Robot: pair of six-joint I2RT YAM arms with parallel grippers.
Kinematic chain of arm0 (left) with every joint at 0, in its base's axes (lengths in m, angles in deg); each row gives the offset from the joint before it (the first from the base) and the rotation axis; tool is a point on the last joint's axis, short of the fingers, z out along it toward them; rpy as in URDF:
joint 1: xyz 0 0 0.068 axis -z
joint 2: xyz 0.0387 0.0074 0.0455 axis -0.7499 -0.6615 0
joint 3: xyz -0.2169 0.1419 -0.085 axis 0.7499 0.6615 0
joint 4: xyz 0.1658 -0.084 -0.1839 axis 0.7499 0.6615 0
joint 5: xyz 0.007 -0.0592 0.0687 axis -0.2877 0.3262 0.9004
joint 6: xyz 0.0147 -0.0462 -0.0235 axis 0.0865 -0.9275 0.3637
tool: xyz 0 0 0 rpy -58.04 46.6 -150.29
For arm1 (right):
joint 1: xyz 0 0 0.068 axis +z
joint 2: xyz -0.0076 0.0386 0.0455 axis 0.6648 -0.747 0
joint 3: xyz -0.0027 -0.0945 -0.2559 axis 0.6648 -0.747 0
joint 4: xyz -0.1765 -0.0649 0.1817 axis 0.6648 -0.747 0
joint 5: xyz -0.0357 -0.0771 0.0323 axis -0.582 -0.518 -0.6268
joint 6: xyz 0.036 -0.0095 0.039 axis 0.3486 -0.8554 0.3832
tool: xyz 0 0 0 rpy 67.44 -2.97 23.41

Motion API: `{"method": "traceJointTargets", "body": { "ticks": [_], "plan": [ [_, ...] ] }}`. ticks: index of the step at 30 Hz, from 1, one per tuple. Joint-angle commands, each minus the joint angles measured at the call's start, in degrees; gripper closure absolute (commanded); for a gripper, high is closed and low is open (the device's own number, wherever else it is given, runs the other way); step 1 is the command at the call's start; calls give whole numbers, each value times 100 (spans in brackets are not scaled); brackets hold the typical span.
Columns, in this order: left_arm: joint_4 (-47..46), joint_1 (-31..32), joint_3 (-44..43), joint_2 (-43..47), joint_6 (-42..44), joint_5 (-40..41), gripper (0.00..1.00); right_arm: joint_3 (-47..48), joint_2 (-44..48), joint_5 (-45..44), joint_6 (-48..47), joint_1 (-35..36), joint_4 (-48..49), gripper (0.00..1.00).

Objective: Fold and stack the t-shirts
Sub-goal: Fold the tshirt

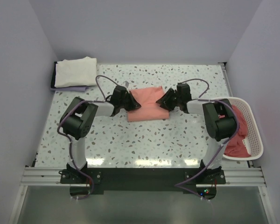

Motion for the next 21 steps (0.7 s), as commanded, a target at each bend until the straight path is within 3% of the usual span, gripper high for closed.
{"method": "traceJointTargets", "body": {
  "ticks": [1, 9, 12, 17, 21],
  "plan": [
    [-8, 291, 1005, 775, -16, 424, 100, -1077, 593, -415, -37, 51, -455, 54],
    [-237, 976, 3192, 2706, -165, 591, 100, -2948, 2482, -442, -256, 893, -638, 53],
    [-175, 1082, 3598, 3287, -209, 547, 99, -3257, 2905, -441, -484, 956, -813, 53],
    [595, 1074, 3416, 4247, 71, 870, 89, -2838, 4100, -915, -1090, 956, -2192, 51],
    [1379, 1030, 2548, 4468, 502, 1661, 78, -2031, 4462, -1249, -1486, 956, -2861, 50]
  ]
}}
